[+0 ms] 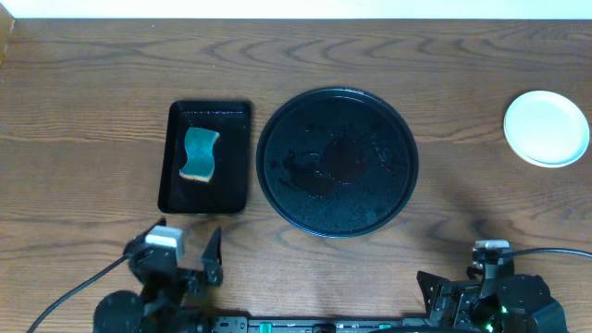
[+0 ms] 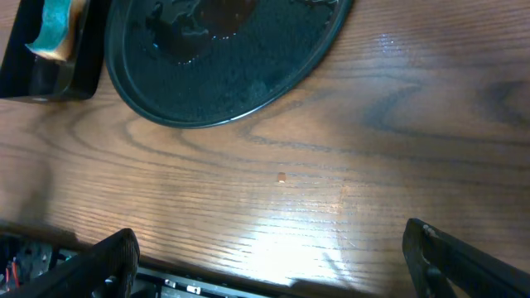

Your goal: Clean dirty plates on tray and stack at the side

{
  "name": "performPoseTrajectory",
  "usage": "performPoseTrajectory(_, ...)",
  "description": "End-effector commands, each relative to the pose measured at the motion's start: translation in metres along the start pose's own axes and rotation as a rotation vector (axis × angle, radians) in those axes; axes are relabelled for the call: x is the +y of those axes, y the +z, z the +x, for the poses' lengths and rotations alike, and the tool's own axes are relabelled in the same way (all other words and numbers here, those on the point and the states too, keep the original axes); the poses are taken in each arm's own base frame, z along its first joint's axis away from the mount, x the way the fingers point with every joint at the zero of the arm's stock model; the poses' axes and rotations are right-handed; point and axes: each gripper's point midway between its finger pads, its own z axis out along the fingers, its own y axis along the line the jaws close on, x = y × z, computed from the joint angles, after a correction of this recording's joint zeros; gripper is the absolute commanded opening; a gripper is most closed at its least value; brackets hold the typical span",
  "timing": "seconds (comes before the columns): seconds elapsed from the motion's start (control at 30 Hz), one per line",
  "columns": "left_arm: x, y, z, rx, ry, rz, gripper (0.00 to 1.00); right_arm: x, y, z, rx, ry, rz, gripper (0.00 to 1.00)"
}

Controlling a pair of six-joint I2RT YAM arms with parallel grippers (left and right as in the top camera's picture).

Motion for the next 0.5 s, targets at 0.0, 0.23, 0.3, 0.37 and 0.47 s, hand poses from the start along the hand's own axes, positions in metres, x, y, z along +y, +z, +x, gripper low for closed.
performPoseTrajectory(0.0,0.013,0.020,0.015,-0.008,0.102,-0.047,0.94,0.002,-0.001,0.001,0.002,0.006,-0.014,0.99)
performPoseTrajectory(0.23,0.022,0.057,0.030,-0.073,0.064,-0.054,0.95,0.002,-0.001,0.001,0.002,0.006,-0.014,0.99)
performPoseTrajectory(0.3,0.024,0.065,0.037,-0.082,0.043,-0.053,0.94,0.002,-0.001,0.001,0.002,0.006,-0.014,0.99)
performPoseTrajectory(0.37,0.023,0.073,0.043,-0.095,0.039,-0.039,0.94,0.002,-0.001,0.001,0.002,0.006,-0.014,0.99)
performPoseTrajectory(0.47,0.021,0.084,0.052,-0.119,0.025,-0.012,0.94,0.002,-0.001,0.001,0.002,0.006,-0.014,0.99)
